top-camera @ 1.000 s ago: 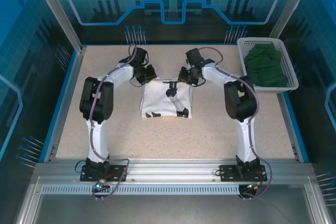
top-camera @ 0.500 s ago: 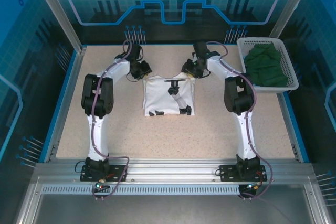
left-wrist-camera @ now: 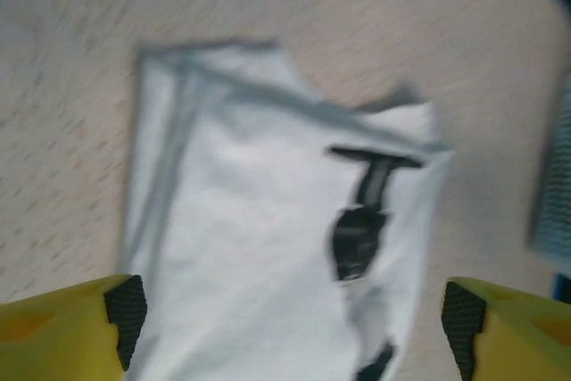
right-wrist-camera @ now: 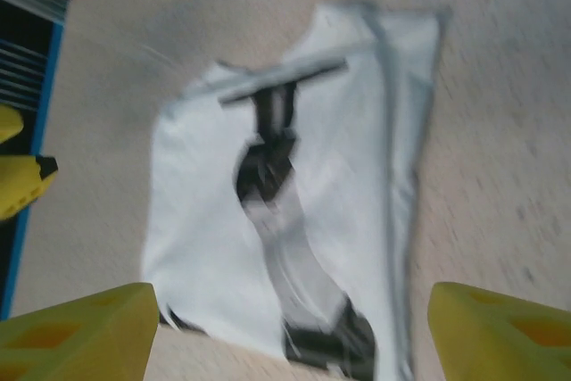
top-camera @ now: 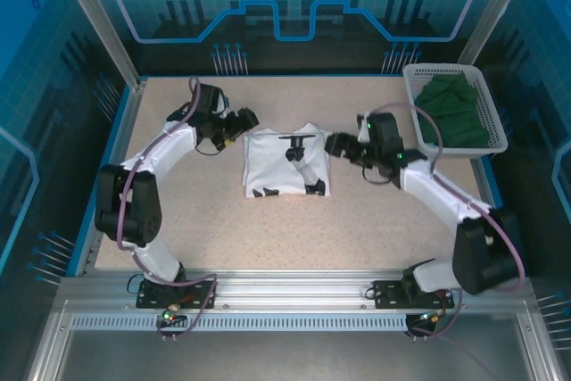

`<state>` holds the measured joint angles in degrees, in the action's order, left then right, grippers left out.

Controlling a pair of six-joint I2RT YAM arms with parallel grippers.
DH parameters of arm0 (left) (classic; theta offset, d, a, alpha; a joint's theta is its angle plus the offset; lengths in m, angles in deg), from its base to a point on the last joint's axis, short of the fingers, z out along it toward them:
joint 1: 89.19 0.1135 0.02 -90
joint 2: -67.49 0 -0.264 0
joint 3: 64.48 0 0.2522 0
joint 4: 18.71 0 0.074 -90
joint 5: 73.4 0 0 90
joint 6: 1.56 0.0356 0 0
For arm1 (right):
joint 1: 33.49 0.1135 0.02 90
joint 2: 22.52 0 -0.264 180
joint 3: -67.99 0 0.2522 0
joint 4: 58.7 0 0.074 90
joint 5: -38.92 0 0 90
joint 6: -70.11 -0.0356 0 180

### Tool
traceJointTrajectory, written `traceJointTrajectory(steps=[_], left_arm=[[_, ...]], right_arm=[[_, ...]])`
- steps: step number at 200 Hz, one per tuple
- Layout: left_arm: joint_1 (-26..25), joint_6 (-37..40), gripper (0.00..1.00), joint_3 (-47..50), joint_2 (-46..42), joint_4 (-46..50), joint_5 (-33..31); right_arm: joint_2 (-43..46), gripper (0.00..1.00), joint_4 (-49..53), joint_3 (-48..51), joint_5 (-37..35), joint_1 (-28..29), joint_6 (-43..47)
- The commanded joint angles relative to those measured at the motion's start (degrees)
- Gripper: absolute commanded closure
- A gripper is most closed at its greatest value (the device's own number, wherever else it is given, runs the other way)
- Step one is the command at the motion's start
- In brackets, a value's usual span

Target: Fold and stack the t-shirts

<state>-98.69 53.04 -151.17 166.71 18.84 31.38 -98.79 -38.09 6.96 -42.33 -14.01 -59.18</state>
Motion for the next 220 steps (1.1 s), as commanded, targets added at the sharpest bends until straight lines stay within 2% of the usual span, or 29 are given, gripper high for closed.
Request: traceJointTrajectory(steps=[1, 20, 45, 66, 96, 107, 134, 163, 220], left_arm=[[-1.57, 5.54, 0.16, 1.24, 5.65, 1.22, -2.15], [-3.27, 7.73, 0.21, -0.41, 10.16, 0.28, -1.65], [-4.04, 9.33, 0.27, -3.53, 13.83, 0.04, -0.44], [-4.13, 10.68, 0.38, -7.89, 17.55, 3.86, -3.29], [-4.21, 10.80, 0.69, -10.69, 21.50, 4.39, -6.24], [-4.21, 11.42, 0.73, -11.72, 23.41, 4.15, -6.02], [-3.59, 13.05, 0.87, -15.77, 25.75, 7.09, -10.78], [0.30, 14.69, 0.92, -18.50, 25.34, 9.46, -12.92], [8.77, 25.71, 0.94, -28.72, 27.30, 16.67, -18.93]], right_arm=[[6.94, 0.18, -12.89, 12.11, -5.92, 1.97, 0.96], [13.60, 0.17, -18.89, 20.46, -9.89, 2.88, 1.59], [18.37, 0.14, -24.38, 26.06, -10.74, 3.54, 4.74], [19.23, 0.13, -21.35, 25.59, -9.50, 3.62, 7.03], [18.53, 0.13, -21.02, 26.24, -9.87, 3.33, 8.07], [18.68, 0.14, -21.88, 26.76, -8.97, 3.09, 7.74], [18.79, 0.14, -21.96, 27.19, -8.49, 3.10, 6.74], [18.61, 0.14, -20.68, 27.05, -8.75, 3.10, 5.90], [18.08, 0.14, -20.36, 27.11, -9.43, 3.15, 3.79]])
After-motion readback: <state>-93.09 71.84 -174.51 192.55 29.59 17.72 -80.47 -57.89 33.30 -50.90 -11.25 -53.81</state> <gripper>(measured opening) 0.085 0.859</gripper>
